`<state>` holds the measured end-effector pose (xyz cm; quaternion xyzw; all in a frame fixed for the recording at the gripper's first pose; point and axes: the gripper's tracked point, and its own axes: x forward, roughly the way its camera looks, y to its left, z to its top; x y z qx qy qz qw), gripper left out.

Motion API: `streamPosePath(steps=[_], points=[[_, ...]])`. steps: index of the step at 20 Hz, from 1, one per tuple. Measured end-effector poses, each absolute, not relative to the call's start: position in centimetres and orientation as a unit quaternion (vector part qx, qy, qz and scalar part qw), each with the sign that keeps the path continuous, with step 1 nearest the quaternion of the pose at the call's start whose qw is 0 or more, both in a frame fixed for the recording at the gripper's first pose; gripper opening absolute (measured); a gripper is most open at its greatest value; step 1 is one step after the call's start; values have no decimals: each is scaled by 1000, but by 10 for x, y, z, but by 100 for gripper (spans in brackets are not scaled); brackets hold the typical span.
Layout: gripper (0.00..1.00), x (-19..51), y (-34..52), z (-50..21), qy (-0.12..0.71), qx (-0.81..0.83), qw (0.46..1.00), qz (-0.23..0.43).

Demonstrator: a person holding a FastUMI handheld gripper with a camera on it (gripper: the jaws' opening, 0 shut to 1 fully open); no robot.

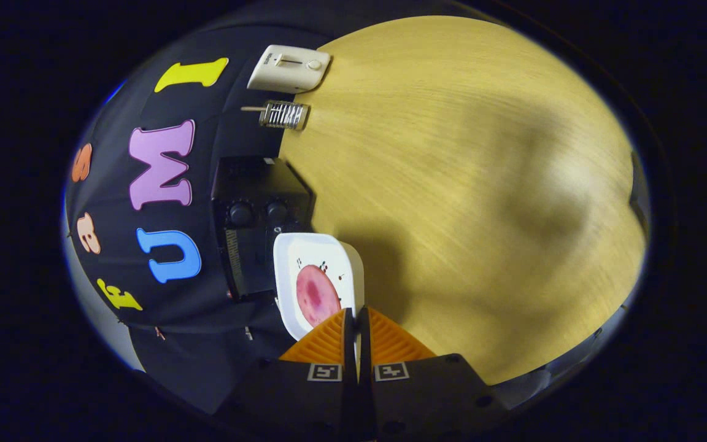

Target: Open the toaster oven, put the food inside, and close the toaster oven door.

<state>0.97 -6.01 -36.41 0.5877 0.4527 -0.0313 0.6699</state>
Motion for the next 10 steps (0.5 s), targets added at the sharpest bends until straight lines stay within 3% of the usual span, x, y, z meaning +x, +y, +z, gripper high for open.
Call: streamPosePath(steps=[10], points=[[5,120,79,-370,414,610,669,-92]])
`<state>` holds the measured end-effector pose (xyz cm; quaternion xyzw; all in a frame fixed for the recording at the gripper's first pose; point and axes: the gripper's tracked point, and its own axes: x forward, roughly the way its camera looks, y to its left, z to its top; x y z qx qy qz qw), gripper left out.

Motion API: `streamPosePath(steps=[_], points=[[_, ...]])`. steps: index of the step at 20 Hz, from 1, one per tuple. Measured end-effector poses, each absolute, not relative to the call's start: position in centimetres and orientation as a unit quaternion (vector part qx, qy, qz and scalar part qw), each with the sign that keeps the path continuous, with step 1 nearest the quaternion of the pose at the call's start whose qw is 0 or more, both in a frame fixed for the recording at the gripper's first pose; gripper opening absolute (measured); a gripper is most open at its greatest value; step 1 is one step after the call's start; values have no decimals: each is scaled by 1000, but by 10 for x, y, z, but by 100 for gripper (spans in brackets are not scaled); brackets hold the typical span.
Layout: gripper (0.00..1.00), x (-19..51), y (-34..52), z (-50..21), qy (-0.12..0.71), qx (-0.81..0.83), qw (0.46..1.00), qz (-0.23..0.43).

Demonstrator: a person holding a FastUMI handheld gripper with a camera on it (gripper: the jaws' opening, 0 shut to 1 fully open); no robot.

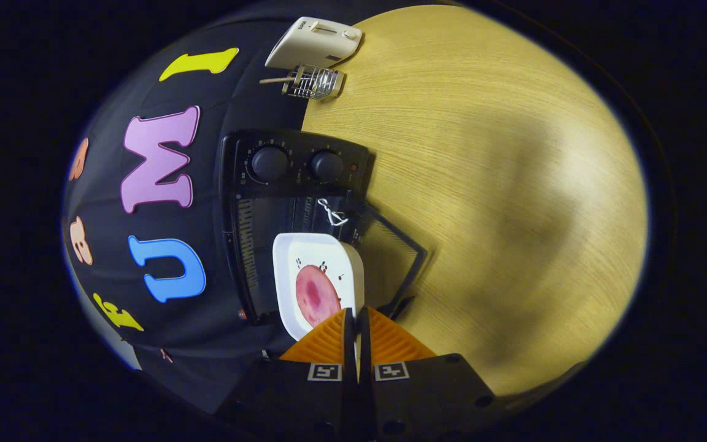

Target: Open the toaster oven, put the food inside, and close the toaster oven door.

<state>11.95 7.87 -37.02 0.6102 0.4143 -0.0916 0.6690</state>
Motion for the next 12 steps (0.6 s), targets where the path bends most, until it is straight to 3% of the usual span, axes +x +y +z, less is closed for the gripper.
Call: streamPosePath(steps=[12], points=[[5,223,118,-390,328,653,653,-200]])
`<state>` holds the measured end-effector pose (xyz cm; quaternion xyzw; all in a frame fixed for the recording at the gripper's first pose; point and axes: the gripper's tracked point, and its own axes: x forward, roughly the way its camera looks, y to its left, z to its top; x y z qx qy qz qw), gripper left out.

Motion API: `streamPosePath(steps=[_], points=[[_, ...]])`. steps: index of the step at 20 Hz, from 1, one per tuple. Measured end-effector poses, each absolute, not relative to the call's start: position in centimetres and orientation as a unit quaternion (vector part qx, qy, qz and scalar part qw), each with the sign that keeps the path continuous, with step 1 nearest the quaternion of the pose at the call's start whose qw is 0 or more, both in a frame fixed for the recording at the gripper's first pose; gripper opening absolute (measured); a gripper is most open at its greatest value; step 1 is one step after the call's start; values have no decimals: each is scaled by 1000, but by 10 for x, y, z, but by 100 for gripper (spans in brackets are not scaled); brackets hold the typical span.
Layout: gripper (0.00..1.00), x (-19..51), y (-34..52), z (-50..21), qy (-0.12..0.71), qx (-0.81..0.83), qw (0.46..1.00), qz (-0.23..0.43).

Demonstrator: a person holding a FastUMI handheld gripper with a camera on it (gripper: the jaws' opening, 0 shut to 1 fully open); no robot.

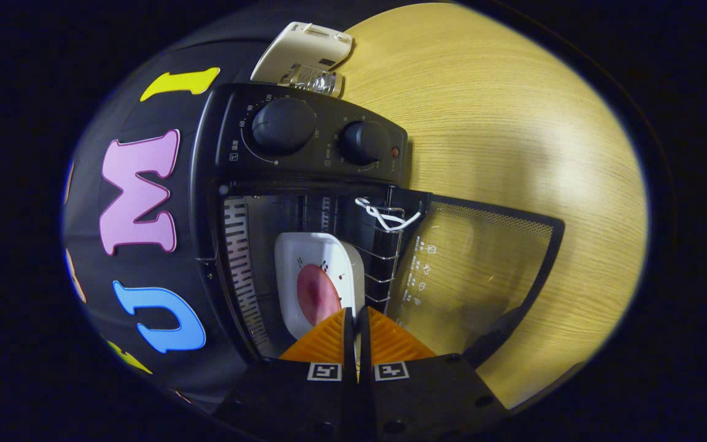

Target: Open the toaster oven, put the food inside, and close the toaster oven door.

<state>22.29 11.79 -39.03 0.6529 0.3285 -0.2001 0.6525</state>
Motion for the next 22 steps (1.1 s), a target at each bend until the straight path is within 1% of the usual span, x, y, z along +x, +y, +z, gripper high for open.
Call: streamPosePath(steps=[5,8,10,12,13,14,16,19,21,22], points=[[5,253,134,-400,305,672,635,-228],[5,259,133,-404,299,663,639,-252],[5,260,136,-406,303,665,633,-254],[7,259,142,-405,307,671,628,-246],[13,255,143,-402,313,670,628,-244],[15,253,142,-400,314,664,634,-244],[15,248,138,-395,312,652,648,-240],[44,238,135,-375,313,653,655,-216],[44,219,140,-357,323,642,670,-188],[46,207,143,-343,325,632,684,-164]])
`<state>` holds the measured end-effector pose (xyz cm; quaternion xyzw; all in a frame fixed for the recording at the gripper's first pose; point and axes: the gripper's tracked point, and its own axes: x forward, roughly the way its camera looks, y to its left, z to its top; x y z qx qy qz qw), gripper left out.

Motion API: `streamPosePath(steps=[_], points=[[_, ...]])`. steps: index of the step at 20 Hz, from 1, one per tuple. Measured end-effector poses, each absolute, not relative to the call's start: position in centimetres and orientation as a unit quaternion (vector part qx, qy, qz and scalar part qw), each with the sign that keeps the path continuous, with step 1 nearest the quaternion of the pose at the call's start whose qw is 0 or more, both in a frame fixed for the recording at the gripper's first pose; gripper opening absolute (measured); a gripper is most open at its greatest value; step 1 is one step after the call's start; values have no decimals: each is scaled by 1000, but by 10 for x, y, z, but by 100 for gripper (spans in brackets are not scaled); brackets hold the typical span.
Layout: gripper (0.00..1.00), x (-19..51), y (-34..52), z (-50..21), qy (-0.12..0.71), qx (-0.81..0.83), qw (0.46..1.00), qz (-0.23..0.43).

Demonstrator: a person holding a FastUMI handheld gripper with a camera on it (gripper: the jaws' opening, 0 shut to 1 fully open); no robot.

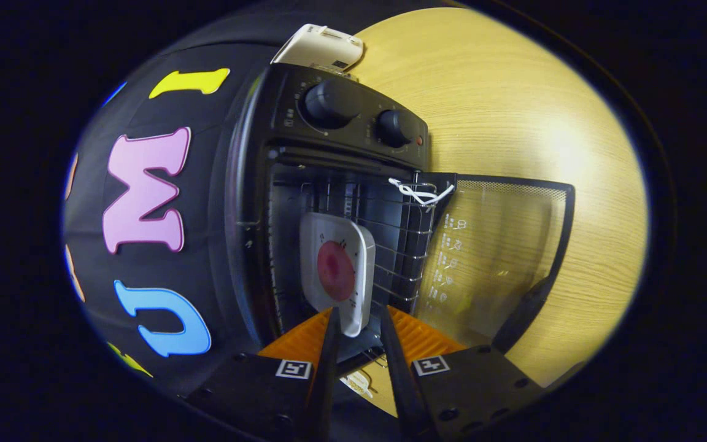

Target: Open the toaster oven, put the food inside, and close the toaster oven door.

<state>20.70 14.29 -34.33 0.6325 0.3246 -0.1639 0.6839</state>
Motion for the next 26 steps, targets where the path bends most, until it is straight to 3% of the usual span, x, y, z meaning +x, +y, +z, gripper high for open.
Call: streamPosePath(steps=[1,4,7,15,26], points=[[53,193,145,-336,330,608,708,-141],[54,146,145,-331,359,479,797,-77],[99,105,146,-349,390,355,849,-40],[99,73,124,-399,435,78,897,22],[99,75,134,-468,507,37,861,14]])
